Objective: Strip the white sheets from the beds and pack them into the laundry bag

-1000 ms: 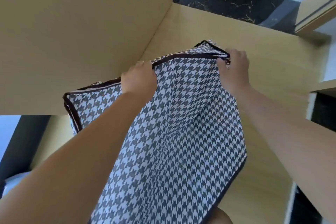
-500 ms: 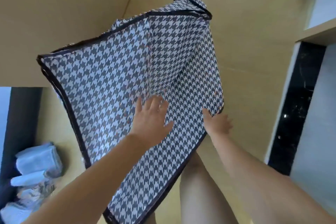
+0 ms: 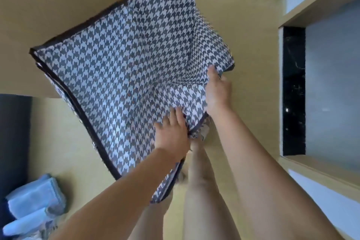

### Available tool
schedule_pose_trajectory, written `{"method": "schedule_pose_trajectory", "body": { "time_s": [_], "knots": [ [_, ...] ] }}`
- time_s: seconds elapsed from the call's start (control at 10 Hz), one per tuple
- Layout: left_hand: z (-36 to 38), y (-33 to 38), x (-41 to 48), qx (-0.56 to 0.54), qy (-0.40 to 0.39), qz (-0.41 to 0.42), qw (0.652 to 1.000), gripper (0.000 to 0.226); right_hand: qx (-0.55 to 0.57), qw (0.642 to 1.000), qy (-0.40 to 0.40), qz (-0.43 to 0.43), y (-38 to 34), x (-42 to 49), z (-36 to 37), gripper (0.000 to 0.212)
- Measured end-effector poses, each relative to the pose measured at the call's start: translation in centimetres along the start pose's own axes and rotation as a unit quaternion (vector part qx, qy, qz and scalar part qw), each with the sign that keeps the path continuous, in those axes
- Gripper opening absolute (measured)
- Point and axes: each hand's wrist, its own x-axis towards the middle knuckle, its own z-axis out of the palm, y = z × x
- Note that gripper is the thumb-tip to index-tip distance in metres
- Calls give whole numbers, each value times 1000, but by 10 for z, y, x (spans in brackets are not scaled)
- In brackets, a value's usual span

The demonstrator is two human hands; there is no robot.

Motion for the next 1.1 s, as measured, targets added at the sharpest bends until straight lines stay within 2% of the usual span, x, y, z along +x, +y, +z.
{"method": "schedule_pose_trajectory", "body": {
  "time_s": [0.1,0.2,0.3,0.4,0.5,0.7,0.8,0.9,1.1],
  "knots": [
    [-38,-7,-28,-77,113,31,990,32,64,996,65,12,-24,-24,-35,28],
    [-50,-16,-69,-28,189,93,977,26,114,992,61,-1,-30,-72,-71,23],
    [-37,-40,-92,-46,281,104,953,48,116,993,22,-4,-14,-110,-76,32],
    [-2,-53,-96,-32,249,26,968,54,33,999,0,35,16,-114,-59,44],
    [28,-44,-94,-50,160,-52,984,57,-45,998,-29,45,32,-100,-48,38],
    [34,-6,-93,-104,163,-116,974,53,-127,986,-104,9,22,-66,-70,31],
    [39,7,-101,-114,137,-152,972,58,-202,963,-164,-65,19,-63,-86,27],
    [41,15,-118,-136,121,-160,970,66,-298,920,-215,-135,12,-68,-101,33],
    [37,26,-158,-200,152,-140,958,57,-417,835,-267,-240,10,-97,-135,30]
  ]
}}
